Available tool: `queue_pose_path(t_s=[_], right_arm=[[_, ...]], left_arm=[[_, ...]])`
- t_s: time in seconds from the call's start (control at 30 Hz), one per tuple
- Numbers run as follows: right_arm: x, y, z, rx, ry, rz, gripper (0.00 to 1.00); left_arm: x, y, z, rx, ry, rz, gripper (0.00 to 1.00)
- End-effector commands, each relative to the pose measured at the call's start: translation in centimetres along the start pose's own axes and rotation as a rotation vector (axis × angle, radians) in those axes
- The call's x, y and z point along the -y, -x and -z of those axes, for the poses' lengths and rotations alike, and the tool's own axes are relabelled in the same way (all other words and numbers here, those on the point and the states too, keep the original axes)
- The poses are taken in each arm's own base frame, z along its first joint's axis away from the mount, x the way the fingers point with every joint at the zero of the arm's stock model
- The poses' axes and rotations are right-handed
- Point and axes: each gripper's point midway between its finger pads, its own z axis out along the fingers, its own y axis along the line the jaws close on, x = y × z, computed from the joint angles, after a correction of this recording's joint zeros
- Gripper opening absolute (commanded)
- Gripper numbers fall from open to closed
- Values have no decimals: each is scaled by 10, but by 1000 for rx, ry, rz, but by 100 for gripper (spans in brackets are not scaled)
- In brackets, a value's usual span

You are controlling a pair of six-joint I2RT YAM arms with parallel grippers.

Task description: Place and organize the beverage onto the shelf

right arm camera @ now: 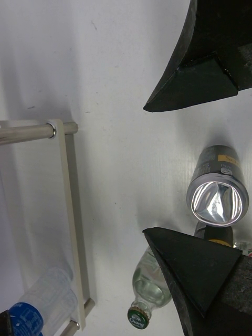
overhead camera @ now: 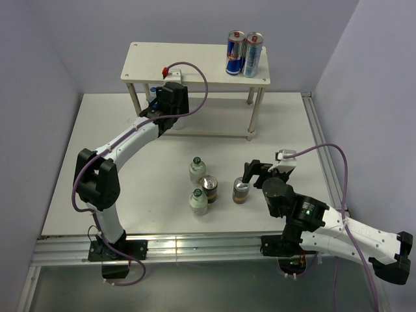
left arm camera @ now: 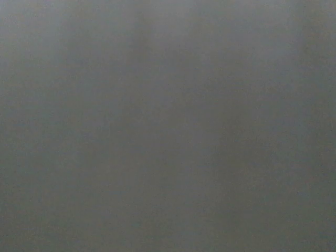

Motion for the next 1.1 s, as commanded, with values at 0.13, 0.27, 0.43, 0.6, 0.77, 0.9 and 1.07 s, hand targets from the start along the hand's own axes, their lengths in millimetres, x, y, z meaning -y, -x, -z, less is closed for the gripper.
queue_pose_path(t_s=[0.13, 0.27, 0.43, 0.6, 0.77, 0.9, 1.07], right_arm=[[5, 3, 0, 21, -27, -14, 97], [4, 4, 0, 21, -24, -14, 97], [4, 3, 0, 21, -26, -14, 97], [5, 3, 0, 21, -27, -14, 97], [4, 4, -1, 21, -27, -14, 97], [4, 4, -1, 21, -25, -14, 97], [4, 3, -1, 20, -24, -12, 97]], left_arm=[[12, 47, 9, 101, -56, 89, 4], [14, 35, 4, 85, -68, 85, 19], [16, 22, -5, 54, -62, 76, 22], [17, 11, -12, 30, -55, 65, 46], [16, 2, -14, 18, -48, 58, 64], [14, -2, -16, 8, -40, 54, 72], [15, -6, -19, -3, -37, 50, 78]])
